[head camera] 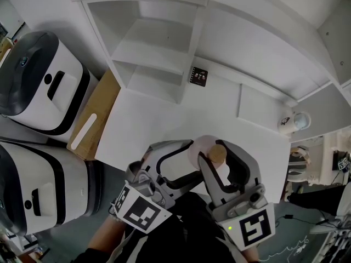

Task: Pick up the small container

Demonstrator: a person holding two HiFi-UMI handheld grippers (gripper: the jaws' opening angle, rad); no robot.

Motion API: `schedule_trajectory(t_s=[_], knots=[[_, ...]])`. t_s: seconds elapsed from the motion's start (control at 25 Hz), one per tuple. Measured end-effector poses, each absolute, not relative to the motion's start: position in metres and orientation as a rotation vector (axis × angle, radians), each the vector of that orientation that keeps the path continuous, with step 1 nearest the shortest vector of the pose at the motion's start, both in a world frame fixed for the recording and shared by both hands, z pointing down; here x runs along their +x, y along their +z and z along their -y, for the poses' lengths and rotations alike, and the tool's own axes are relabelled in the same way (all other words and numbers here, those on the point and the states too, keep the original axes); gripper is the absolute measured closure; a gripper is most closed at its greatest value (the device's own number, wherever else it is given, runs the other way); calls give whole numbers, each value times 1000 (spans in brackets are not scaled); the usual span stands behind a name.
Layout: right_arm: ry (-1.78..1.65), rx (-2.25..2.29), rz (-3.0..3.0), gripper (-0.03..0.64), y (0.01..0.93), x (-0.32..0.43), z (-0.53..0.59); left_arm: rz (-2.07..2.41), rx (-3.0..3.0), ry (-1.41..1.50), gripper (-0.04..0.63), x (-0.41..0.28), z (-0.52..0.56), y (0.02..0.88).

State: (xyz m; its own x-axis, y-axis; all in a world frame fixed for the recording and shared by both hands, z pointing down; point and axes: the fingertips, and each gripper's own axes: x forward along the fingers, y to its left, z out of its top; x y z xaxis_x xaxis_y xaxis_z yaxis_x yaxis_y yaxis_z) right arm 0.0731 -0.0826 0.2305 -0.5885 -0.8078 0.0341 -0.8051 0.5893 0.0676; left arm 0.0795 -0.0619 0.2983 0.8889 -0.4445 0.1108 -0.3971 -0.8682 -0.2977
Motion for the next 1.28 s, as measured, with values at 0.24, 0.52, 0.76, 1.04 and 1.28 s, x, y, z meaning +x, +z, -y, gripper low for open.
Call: schedule_trajectory(t_s=[0.24, 0.52, 0.76, 1.04, 1.28], knots=[[-83, 1398, 2742, 472, 230, 73, 82, -631, -2787, -252, 281, 80, 62, 298], [-81, 1401, 2738, 473, 230, 73, 82, -635, -2788, -256, 281, 80, 62, 298], [-86, 1402, 2738, 472, 229, 73, 81, -638, -2786, -254, 281, 81, 61, 297], [-91, 1403, 2729, 473, 230, 73, 82, -638, -2789, -255, 281, 81, 62, 298], [-84, 1408, 2727, 472, 232, 74, 82, -634, -2792, -270, 281, 82, 62, 300]])
